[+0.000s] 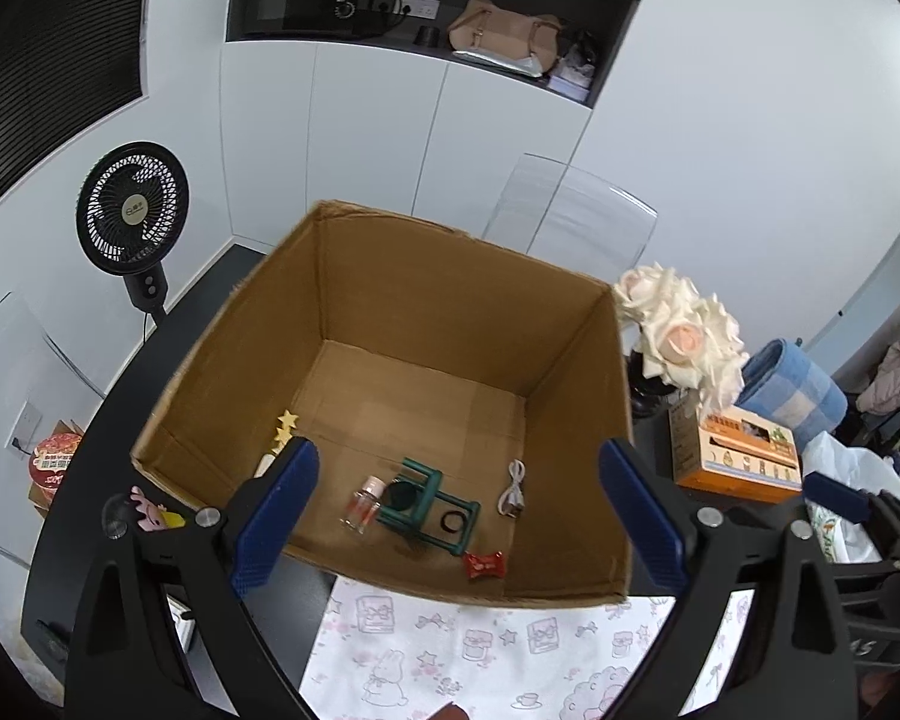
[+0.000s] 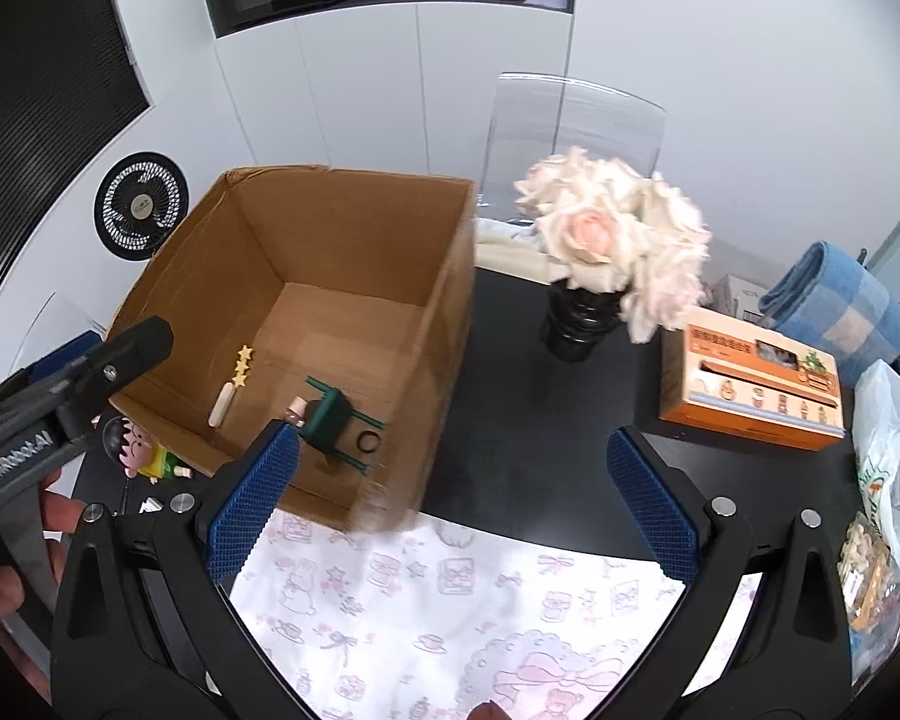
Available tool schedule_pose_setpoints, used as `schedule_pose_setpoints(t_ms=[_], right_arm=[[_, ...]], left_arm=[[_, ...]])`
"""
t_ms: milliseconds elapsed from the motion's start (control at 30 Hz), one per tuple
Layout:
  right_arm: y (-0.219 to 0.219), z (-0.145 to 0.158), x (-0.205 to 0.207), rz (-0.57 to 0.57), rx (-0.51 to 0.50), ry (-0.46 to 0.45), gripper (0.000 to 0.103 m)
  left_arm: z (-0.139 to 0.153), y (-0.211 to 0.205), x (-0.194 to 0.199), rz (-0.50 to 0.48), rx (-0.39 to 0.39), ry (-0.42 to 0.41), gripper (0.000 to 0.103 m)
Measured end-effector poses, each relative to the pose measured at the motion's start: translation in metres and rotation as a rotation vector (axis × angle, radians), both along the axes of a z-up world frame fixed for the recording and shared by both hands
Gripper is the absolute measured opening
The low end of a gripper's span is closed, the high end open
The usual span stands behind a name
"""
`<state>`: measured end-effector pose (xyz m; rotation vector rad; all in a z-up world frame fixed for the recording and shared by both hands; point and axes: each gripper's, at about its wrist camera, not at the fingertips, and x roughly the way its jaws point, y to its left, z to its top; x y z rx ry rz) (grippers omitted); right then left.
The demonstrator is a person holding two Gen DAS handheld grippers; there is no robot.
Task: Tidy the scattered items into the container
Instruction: 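Move both tools back over the mat toward the bottle and binder clip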
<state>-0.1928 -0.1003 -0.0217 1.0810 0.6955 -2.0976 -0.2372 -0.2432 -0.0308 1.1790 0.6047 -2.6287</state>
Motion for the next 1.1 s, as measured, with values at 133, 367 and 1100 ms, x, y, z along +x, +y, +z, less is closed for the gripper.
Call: schedule_pose_setpoints(t_ms=[133,367,1100], right_arm=[[0.024,0.011,-0.003,-0.013,-0.011,0.006,0.103],[0.077,0.028,-0.014,-0.045,-0.025,0.019,0.103],[0.28,0.014,-0.081,-0.268,-0.033,-0.023,0.103]], left_arm=[[-0.004,0.026,0.001,-0.028,-0.002,-0.014,0.094],[-0.003,0.07,0.004,-0.072,-0.015,-0.016,0.094],[-0.035,0.265,0.007,-0.308,-0.059,-0.065,0.094]])
